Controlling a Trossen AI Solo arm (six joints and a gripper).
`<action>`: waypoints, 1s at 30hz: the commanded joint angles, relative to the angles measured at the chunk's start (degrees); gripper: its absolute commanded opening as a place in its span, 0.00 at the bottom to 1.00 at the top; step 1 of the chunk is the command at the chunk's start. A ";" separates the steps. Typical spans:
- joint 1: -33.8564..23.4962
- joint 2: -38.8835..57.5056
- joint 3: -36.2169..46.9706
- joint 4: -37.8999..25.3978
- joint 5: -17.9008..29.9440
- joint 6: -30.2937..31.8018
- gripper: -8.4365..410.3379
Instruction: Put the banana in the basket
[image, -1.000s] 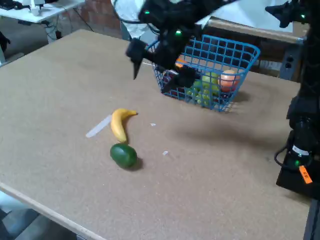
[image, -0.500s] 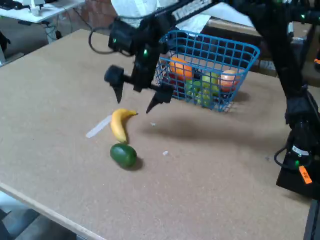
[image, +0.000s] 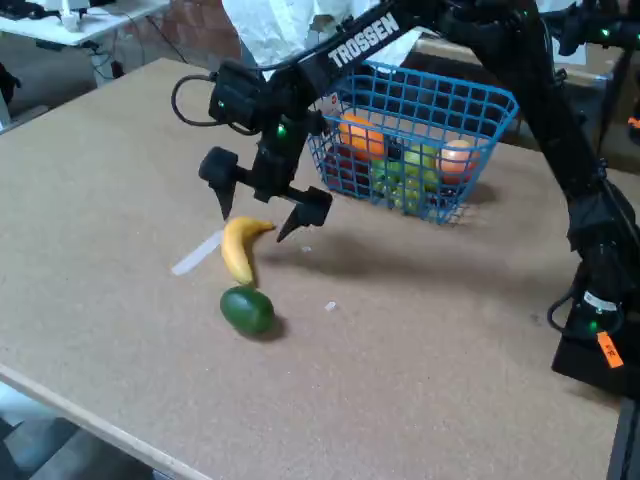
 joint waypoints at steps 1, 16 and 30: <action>-1.01 -0.04 0.09 0.70 0.20 0.33 0.98; -2.67 7.41 8.00 -4.55 -3.93 -1.27 0.98; -1.16 13.90 19.54 -10.36 -3.87 -1.97 0.98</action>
